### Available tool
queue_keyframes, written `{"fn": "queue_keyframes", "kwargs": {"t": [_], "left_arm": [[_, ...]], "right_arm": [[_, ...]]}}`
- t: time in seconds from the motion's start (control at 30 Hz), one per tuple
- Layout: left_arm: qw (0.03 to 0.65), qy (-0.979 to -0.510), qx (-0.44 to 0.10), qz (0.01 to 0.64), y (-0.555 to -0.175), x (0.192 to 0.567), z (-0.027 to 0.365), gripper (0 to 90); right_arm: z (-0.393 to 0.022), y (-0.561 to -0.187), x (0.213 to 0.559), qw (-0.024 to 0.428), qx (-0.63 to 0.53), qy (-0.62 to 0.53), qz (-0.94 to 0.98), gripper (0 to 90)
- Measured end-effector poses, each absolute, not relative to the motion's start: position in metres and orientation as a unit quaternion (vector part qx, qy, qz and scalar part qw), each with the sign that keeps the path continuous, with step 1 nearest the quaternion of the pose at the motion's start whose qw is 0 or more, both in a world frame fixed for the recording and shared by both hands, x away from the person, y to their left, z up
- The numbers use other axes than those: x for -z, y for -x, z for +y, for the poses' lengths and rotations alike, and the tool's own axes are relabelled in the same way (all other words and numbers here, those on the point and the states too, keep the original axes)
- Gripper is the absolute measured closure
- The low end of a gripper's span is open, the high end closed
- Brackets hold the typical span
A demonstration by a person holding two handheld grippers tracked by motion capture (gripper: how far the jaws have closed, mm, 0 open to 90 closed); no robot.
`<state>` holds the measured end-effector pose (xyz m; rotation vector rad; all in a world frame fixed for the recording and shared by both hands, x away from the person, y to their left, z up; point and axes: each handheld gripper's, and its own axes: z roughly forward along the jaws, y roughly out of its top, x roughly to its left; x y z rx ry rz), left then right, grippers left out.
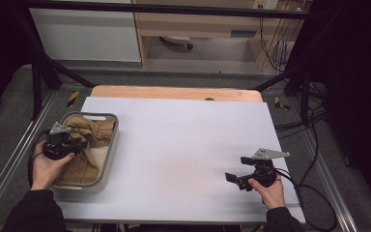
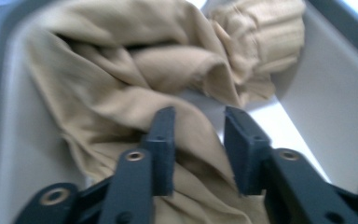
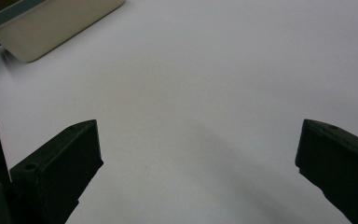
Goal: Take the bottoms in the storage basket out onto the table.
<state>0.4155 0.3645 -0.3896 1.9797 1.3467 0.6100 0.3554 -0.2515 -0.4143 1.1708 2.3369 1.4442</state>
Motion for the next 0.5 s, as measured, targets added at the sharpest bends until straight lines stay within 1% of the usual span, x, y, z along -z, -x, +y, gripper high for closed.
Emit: {"fn": "queue_keyframes", "kwargs": {"t": [0.1,0.2,0.43,0.5], "left_arm": [[0.331,-0.748,-0.244,0.52,-0.416,0.383,0.369,45.4],[0.339,-0.743,-0.249,0.52,-0.419,0.38,0.371,34.9],[0.326,-0.738,-0.25,0.535,-0.434,0.384,0.374,24.2],[0.324,-0.736,-0.252,0.539,-0.437,0.385,0.374,23.1]], "right_arm": [[-0.252,-0.355,0.414,0.077,-0.484,-0.392,0.779,0.7],[-0.252,-0.356,0.414,0.078,-0.483,-0.391,0.78,0.7],[-0.251,-0.356,0.415,0.078,-0.482,-0.39,0.78,0.7],[-0.251,-0.356,0.414,0.078,-0.483,-0.391,0.78,0.7]]}}
